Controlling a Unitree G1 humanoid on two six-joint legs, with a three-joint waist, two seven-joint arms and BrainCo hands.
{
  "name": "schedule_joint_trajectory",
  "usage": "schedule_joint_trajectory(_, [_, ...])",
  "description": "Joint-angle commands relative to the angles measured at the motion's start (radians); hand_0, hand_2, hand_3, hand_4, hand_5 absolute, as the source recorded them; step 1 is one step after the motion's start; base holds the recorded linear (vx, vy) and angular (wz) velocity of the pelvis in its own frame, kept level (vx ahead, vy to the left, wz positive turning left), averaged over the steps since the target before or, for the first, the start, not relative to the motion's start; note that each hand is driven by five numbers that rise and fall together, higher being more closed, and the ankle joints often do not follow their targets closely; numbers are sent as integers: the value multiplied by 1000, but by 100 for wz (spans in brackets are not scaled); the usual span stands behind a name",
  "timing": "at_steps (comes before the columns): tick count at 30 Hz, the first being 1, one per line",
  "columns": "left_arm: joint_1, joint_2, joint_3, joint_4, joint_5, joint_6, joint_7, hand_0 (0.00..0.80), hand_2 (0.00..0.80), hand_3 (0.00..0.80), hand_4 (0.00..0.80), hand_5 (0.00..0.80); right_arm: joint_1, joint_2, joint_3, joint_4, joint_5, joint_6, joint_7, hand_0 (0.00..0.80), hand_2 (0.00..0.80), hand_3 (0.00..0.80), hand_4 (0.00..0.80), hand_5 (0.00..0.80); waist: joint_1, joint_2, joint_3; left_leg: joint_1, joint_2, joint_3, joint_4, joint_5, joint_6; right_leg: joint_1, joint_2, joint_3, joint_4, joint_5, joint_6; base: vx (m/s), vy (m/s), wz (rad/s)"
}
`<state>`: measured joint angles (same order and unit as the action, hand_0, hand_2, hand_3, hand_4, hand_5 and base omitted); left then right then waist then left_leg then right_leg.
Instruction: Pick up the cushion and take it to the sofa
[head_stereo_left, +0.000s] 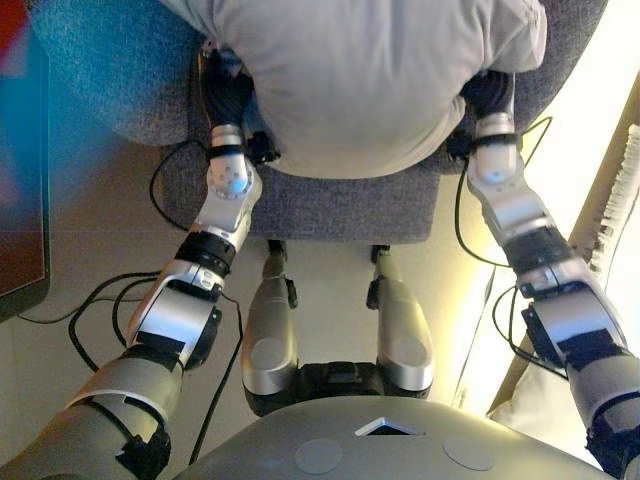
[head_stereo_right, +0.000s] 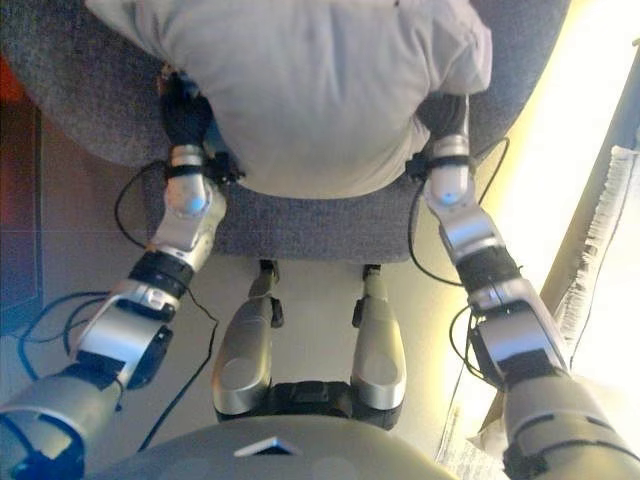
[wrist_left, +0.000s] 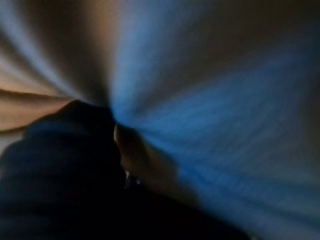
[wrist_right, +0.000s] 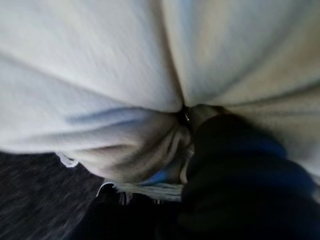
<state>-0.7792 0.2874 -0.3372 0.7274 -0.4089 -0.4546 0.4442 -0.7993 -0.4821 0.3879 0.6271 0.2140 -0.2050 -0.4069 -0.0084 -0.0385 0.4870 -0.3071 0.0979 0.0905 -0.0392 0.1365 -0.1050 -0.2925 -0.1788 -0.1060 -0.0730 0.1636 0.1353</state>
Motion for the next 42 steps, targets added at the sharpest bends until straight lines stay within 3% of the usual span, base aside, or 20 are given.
schedule_joint_trajectory(1, [-148,-88,-114,67,-76,80,-48,800,800,800,800,800,-157,65,103,52,56,28,87,800,800,800,800,800,17,-42,33,-79,-47,-38,25,-68,10,-86,-16,-18,75,-42,37,8,47,13])
schedule_joint_trajectory(2, [-160,-90,-112,109,-120,139,-72,765,765,765,765,765,-176,67,107,91,68,40,95,731,731,731,731,731,17,-40,33,-83,-49,-37,22,-64,11,-94,-16,-19,77,-39,38,18,53,12])
schedule_joint_trajectory(3, [-173,-90,-109,144,-154,172,-97,649,649,649,649,649,-198,67,108,125,81,41,101,320,320,320,320,320,16,-39,33,-88,-49,-36,20,-60,9,-99,-17,-21,76,-36,39,25,62,9])
schedule_joint_trajectory(4, [-180,-89,-104,168,-192,199,-105,464,464,464,464,464,-215,62,108,148,92,49,113,0,0,0,0,0,16,-37,33,-92,-49,-36,19,-57,7,-105,-18,-22,75,-34,39,20,66,5])
schedule_joint_trajectory(5, [-183,-85,-95,196,-248,235,-104,0,0,0,0,0,-226,56,107,170,97,48,123,0,0,0,0,0,15,-36,33,-96,-50,-35,18,-55,7,-110,-17,-22,76,-33,39,13,73,1])
schedule_joint_trajectory(12, [-201,10,24,347,-435,297,-91,0,0,0,0,0,-253,-14,77,240,138,62,112,0,0,0,0,0,13,-31,33,-88,-50,-27,19,-51,-1,-110,-16,-32,83,-41,39,14,27,1])
schedule_joint_trajectory(20, [-141,280,195,425,-594,270,-58,0,0,0,0,0,-181,-208,-38,260,227,22,42,0,0,0,0,0,10,-2,33,-30,-51,-19,26,-73,-7,-75,-20,-36,102,-69,33,17,37,0])
schedule_joint_trajectory(26, [-41,431,344,459,-647,293,59,0,0,0,0,0,-101,-318,-134,262,252,21,-46,0,0,0,0,0,19,24,10,16,-57,-21,33,-95,-5,-36,-35,-53,109,-90,29,3,-5,5])
schedule_joint_trajectory(30, [80,480,428,485,-625,311,37,0,0,0,0,0,0,-378,-233,238,276,16,-66,0,0,0,0,0,18,31,-36,48,-59,-22,32,-111,-5,-2,-39,-60,101,-103,28,41,-6,13])
schedule_joint_trajectory(36, [239,534,504,535,-583,372,19,0,0,0,0,0,163,-444,-394,280,343,-44,-30,0,0,0,0,0,15,37,-106,99,-53,-19,13,-124,-7,51,-34,-63,74,-114,28,56,-23,5])
schedule_joint_trajectory(42, [393,518,571,521,-570,405,-19,0,0,0,0,0,339,-451,-520,243,309,-35,0,0,0,0,0,0,13,25,-164,145,-43,-18,5,-144,-7,102,-24,-56,50,-122,28,69,-56,-5])
